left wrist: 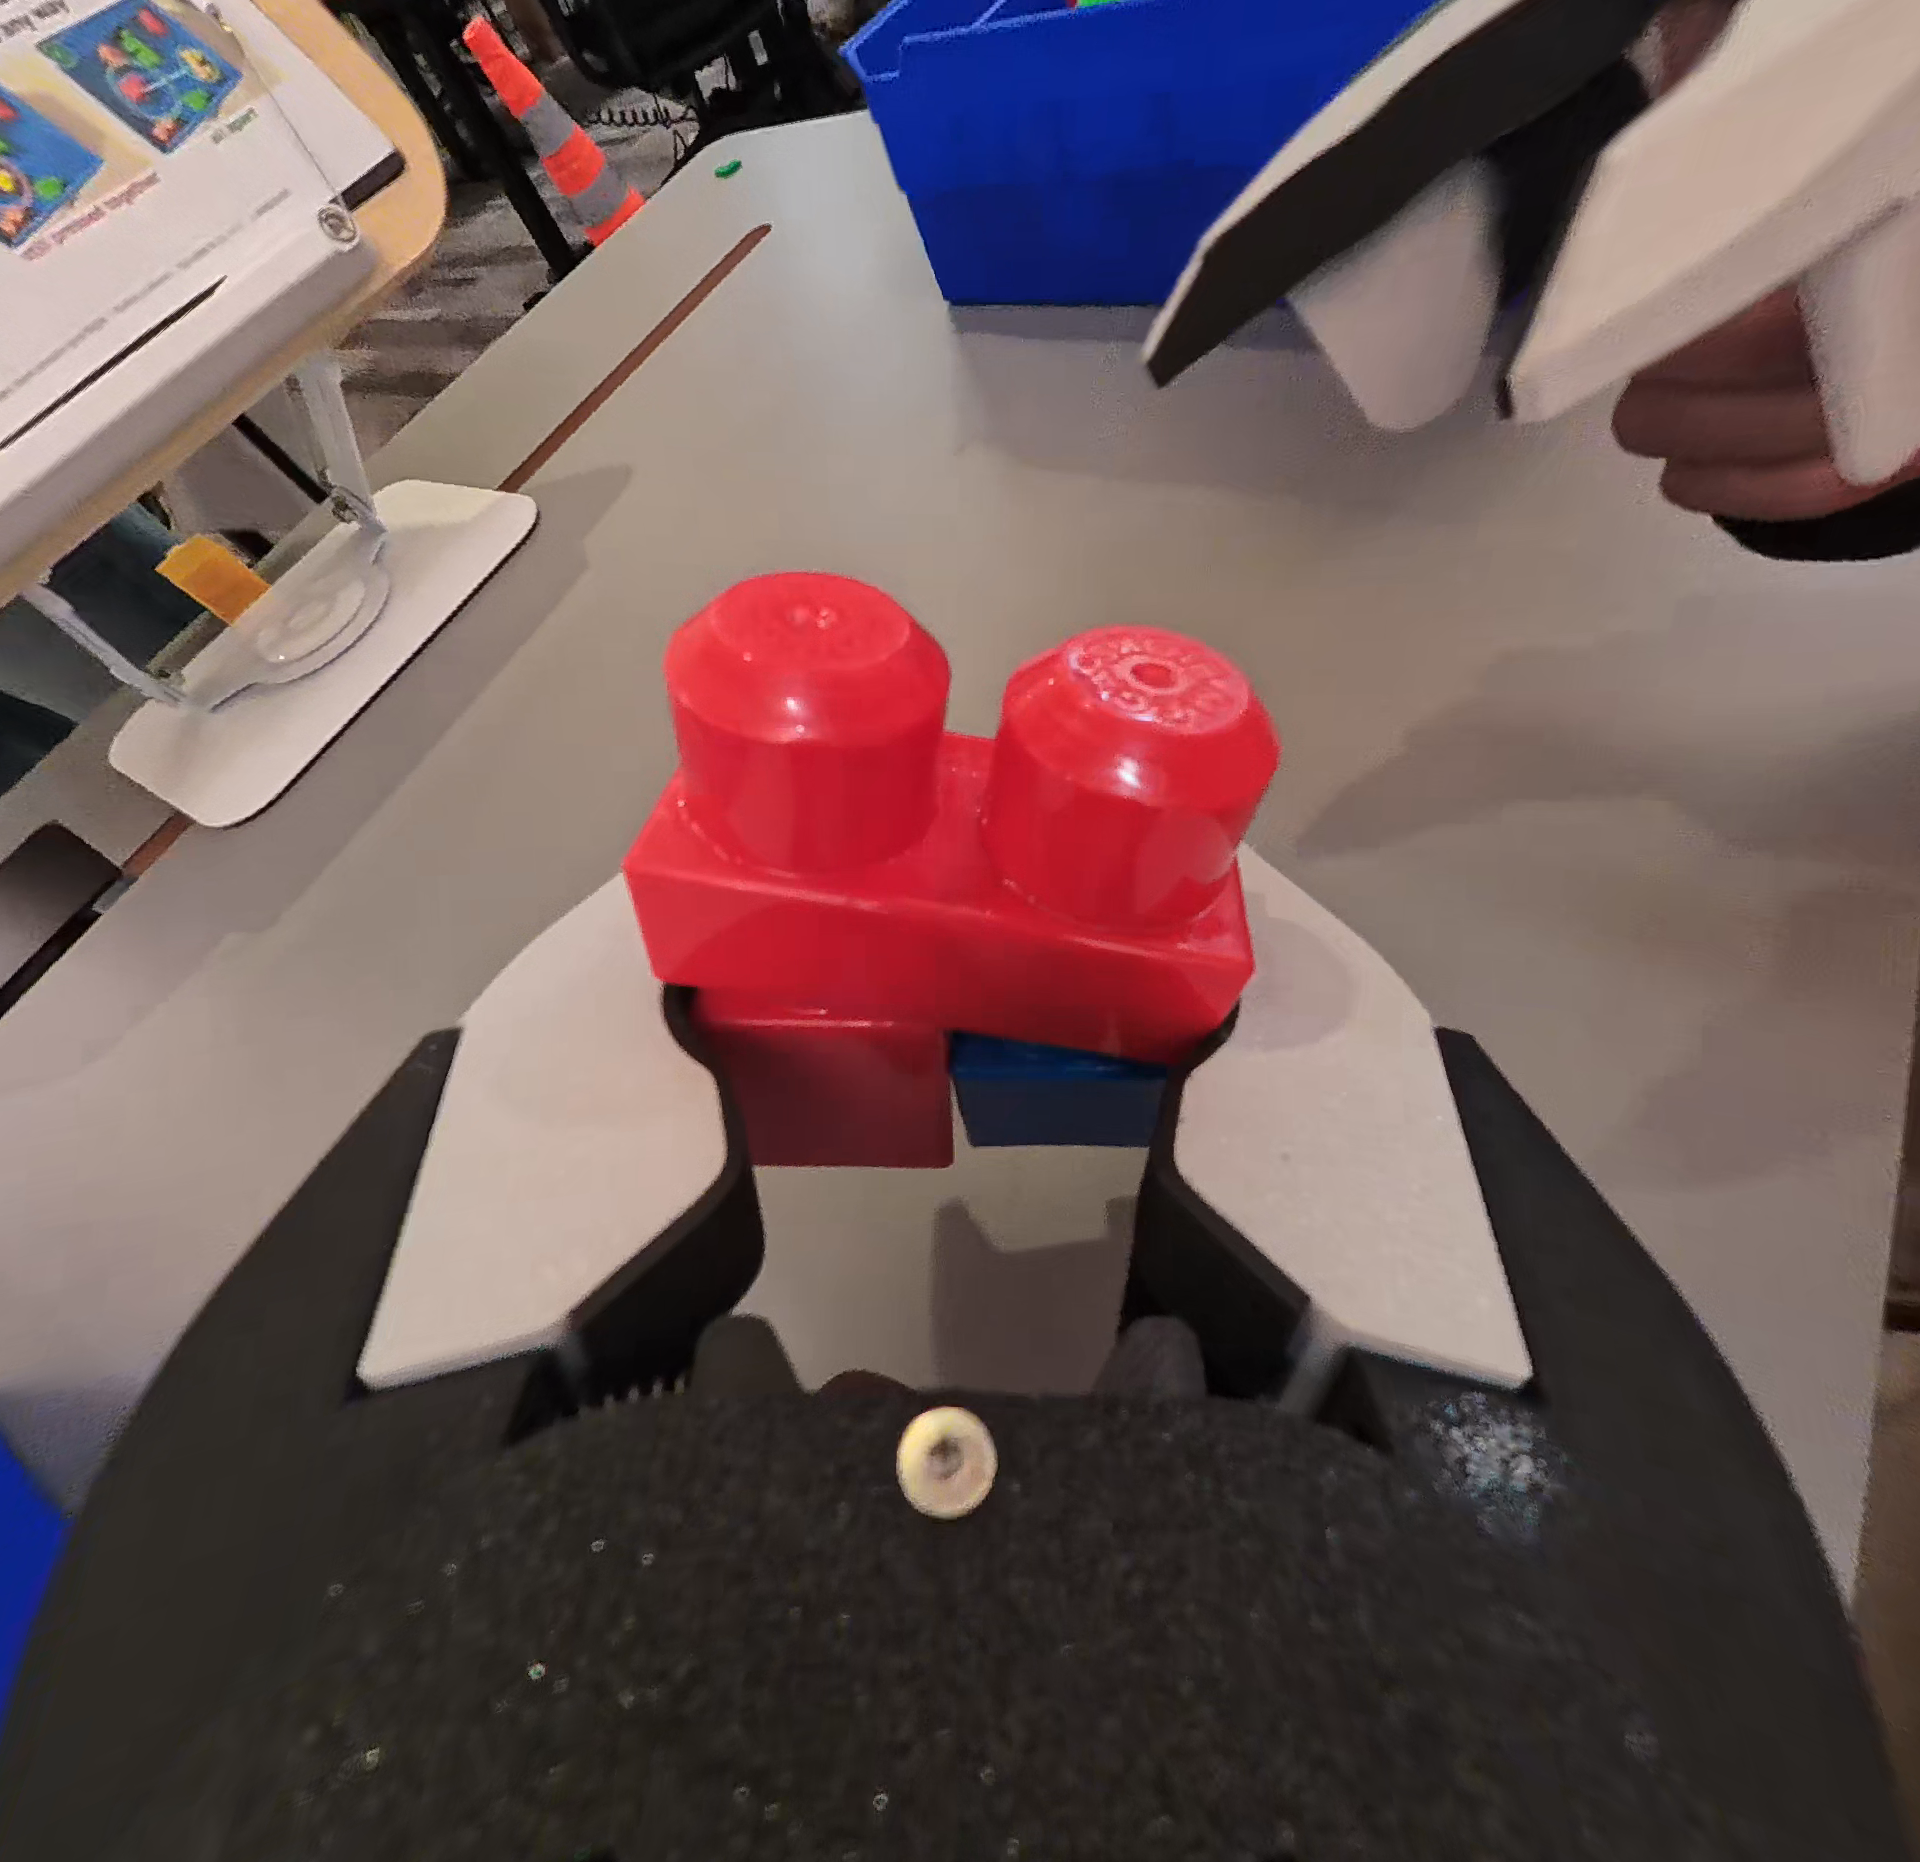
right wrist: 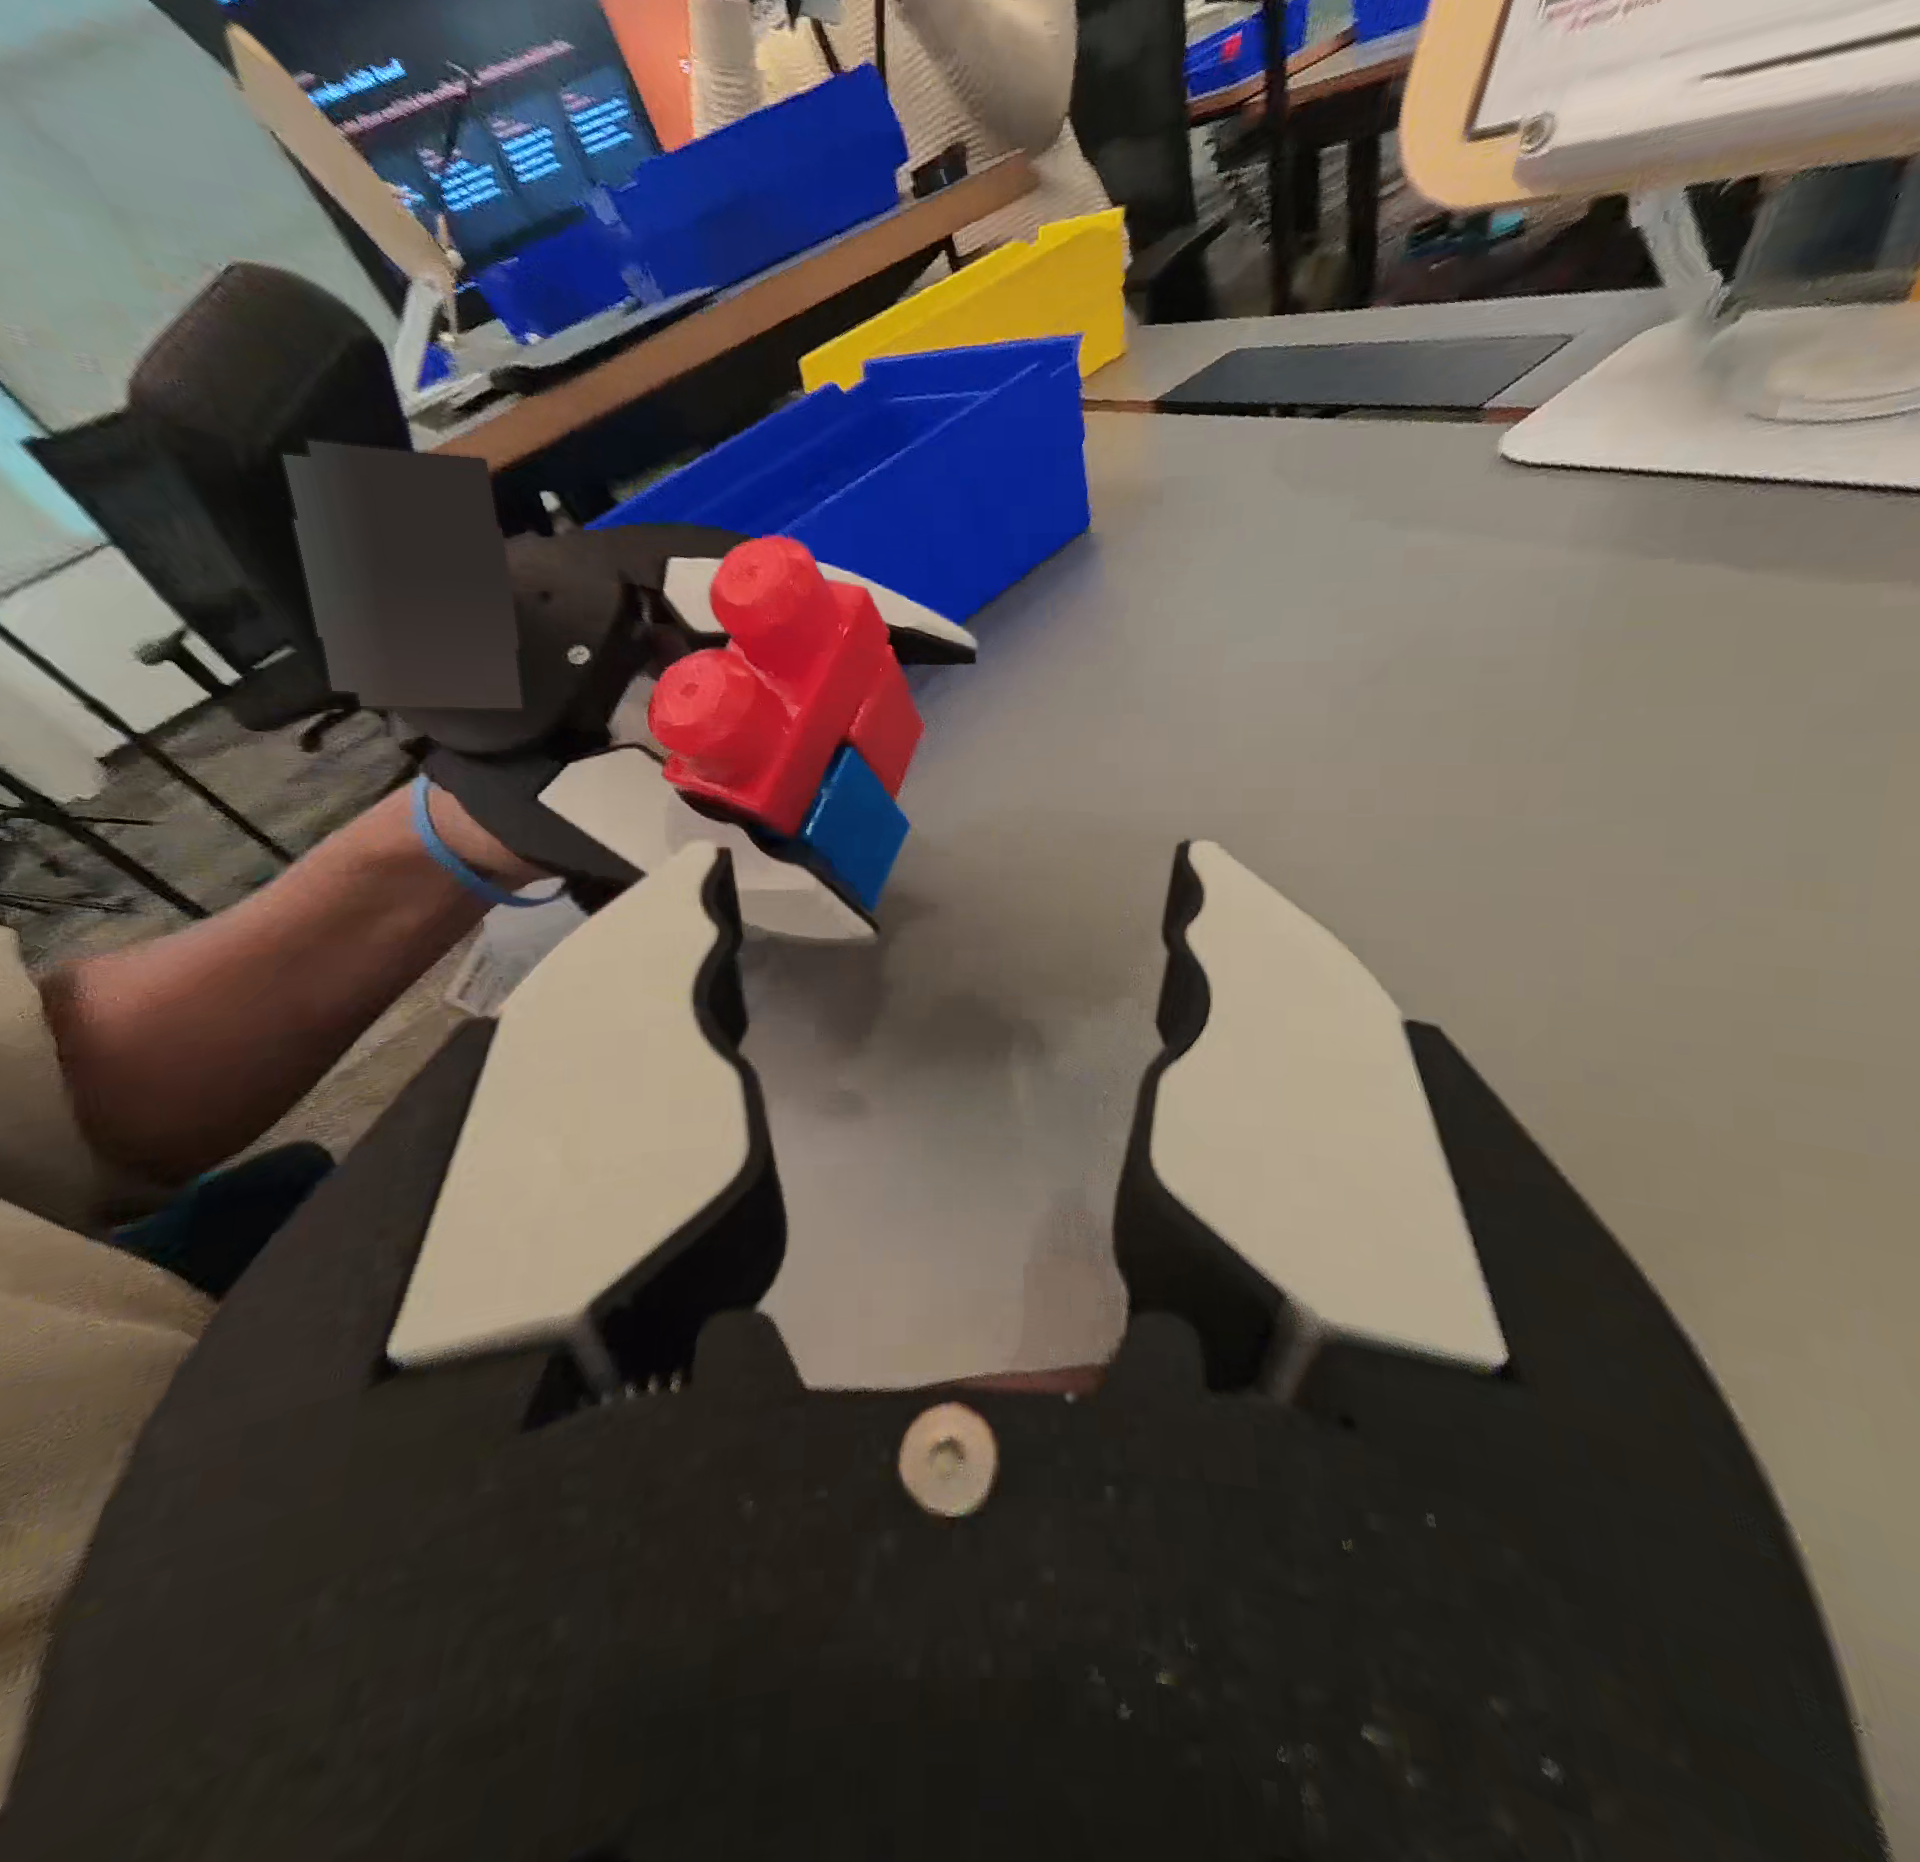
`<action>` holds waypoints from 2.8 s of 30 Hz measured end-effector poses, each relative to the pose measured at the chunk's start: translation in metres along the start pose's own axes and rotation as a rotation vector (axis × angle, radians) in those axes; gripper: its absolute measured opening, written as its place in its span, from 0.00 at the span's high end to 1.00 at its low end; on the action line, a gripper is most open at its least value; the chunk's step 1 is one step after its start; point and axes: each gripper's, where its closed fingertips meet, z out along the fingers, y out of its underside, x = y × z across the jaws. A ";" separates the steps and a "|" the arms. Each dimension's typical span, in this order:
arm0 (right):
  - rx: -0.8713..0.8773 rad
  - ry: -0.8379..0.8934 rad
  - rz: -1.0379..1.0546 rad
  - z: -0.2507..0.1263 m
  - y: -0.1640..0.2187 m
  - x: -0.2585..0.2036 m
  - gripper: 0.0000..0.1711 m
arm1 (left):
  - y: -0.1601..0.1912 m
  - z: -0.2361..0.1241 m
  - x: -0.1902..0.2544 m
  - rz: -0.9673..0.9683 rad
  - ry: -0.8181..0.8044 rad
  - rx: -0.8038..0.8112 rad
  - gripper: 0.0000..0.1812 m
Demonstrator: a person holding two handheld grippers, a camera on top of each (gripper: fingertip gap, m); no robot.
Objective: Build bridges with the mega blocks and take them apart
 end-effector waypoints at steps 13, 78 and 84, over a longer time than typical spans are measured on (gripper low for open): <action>-0.254 -0.019 -0.067 0.051 0.008 -0.034 0.62 | 0.003 0.004 -0.006 0.161 -0.160 -0.078 0.51; -0.129 -0.211 0.279 -0.003 0.007 0.004 0.79 | 0.050 -0.048 0.000 -0.052 -0.180 -0.082 0.54; -0.222 -0.146 0.175 0.005 0.015 0.008 0.79 | 0.047 -0.046 -0.006 -0.034 -0.191 -0.090 0.57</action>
